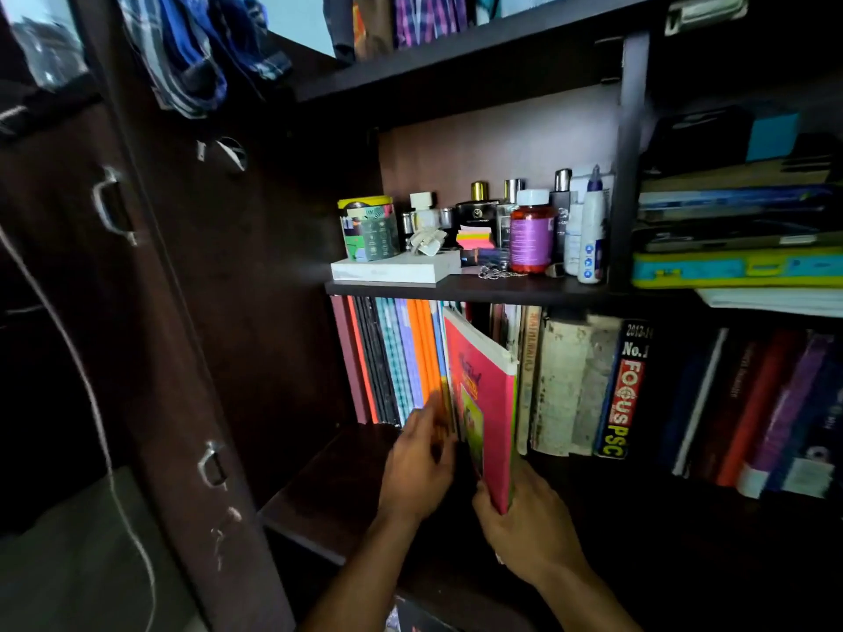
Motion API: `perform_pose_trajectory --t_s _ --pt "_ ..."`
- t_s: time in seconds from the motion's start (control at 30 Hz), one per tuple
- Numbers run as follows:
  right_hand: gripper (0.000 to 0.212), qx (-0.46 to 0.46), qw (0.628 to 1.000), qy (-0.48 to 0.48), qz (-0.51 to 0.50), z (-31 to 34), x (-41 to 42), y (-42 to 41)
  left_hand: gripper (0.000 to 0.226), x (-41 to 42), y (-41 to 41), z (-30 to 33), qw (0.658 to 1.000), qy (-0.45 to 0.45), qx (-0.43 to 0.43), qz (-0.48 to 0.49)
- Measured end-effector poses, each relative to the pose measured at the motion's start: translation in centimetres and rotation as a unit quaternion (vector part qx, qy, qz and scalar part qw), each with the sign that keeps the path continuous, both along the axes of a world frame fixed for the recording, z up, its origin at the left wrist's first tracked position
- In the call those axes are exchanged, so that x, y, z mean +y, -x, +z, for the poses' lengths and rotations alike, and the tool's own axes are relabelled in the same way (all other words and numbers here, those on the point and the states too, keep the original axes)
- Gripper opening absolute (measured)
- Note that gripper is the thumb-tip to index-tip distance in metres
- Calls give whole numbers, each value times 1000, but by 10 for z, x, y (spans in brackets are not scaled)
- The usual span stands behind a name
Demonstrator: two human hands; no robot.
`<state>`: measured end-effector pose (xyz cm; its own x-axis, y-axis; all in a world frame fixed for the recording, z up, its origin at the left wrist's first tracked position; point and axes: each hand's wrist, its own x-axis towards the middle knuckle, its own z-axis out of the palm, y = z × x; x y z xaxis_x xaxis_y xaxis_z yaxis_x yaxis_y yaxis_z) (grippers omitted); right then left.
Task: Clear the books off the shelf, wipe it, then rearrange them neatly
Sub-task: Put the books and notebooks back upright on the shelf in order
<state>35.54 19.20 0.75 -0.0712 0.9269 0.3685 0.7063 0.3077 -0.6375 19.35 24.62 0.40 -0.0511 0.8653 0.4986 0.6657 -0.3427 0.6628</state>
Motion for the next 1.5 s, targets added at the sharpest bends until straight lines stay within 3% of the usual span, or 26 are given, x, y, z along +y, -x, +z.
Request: perform_pose_trajectory --t_s 0.07,0.1,0.17,0.27,0.3,0.4,0.43,0.63,0.7,0.83,1.03,1.17,1.27,1.5 --pt "47 -17 1000 2 10 2 -2 2 50 -23 -4 3 984 -10 -175 -31" --pt "51 -13 1000 -4 21 4 -4 2 53 -36 -11 7 973 0 -219 -69" --pt "51 10 998 0 54 6 -7 -1 79 -58 -28 10 977 46 -172 -115" --pt "63 35 989 45 140 7 -11 -4 102 -70 -48 10 994 84 -68 3" --pt "69 10 986 48 162 7 -10 -3 95 -70 -48 10 993 81 -82 37" --pt "86 -95 977 21 187 2 -3 2 35 -65 -33 9 982 32 -160 90" --pt "85 -111 976 18 186 1 0 2 25 -64 -27 10 981 21 -163 101" --pt "72 -92 988 24 121 -10 16 5 18 -59 -4 3 987 93 -106 71" --pt "64 -119 987 28 102 -12 21 6 16 -57 -4 3 991 81 -91 55" --pt "66 -200 975 30 91 -9 21 9 19 -63 -6 8 991 63 -101 61" --pt "72 -442 891 -70 81 22 54 -3 24 -64 -8 4 993 69 -86 51" --pt "66 -533 838 -91 74 35 72 -2 29 -64 -10 7 992 89 -78 46" --pt "68 -549 827 -98 70 32 71 -4 31 -63 -10 6 991 109 -68 49" --pt "68 -515 847 -117 66 18 72 -17 37 -66 -14 8 992 110 -30 52"
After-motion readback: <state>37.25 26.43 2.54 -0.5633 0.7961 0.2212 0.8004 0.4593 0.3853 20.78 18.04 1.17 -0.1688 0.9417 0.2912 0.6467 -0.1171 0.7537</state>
